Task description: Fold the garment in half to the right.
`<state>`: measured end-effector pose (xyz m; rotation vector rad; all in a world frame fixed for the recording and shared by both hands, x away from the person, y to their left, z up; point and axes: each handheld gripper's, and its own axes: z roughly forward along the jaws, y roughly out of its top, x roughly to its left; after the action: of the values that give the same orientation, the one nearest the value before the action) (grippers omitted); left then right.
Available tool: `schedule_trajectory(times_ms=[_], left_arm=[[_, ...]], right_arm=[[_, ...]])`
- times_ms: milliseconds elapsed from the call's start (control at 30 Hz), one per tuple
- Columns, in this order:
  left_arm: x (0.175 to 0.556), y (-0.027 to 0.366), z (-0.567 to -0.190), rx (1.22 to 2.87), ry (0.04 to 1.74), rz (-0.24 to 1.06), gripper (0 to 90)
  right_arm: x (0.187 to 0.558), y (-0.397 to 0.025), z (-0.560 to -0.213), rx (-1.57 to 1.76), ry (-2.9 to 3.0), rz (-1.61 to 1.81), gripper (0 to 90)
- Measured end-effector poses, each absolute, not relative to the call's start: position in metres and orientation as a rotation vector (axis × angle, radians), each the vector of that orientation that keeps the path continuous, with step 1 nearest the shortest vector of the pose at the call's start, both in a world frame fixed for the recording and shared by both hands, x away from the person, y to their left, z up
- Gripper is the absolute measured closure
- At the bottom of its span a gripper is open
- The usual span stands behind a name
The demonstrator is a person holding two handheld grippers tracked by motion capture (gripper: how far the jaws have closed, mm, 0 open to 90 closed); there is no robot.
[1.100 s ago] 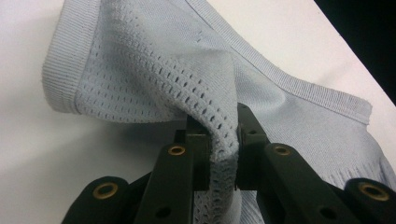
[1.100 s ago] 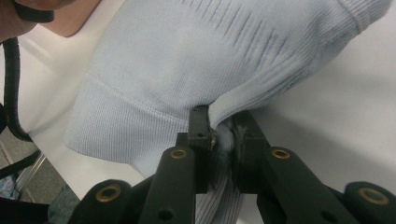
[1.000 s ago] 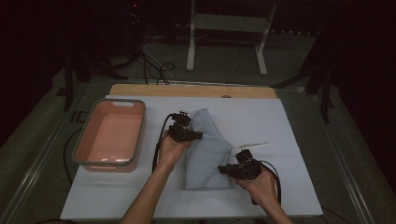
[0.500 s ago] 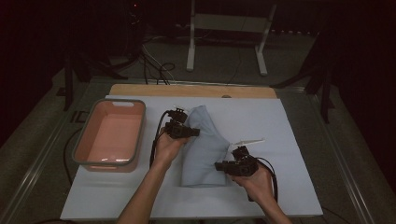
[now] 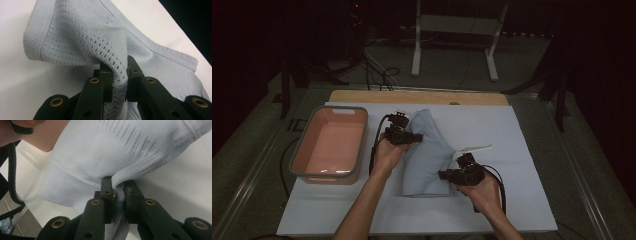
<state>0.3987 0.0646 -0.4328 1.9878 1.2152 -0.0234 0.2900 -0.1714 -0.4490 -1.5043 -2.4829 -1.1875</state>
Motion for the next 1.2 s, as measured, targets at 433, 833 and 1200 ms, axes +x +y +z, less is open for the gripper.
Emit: schedule_trajectory(times_ms=[433,833,1200], left_arm=[[0.401,0.074,-0.429,1.970,1.233,-0.015,80.8],[0.404,0.083,-0.422,1.957,1.240,-0.001,80.7],[0.406,0.091,-0.418,1.952,1.249,0.007,80.7]], right_arm=[[0.295,-0.160,-0.446,-1.494,-2.477,-1.190,80.4],[0.300,-0.151,-0.442,-1.485,-2.477,-1.199,80.4],[0.304,-0.142,-0.438,-1.472,-2.487,-1.195,80.4]])
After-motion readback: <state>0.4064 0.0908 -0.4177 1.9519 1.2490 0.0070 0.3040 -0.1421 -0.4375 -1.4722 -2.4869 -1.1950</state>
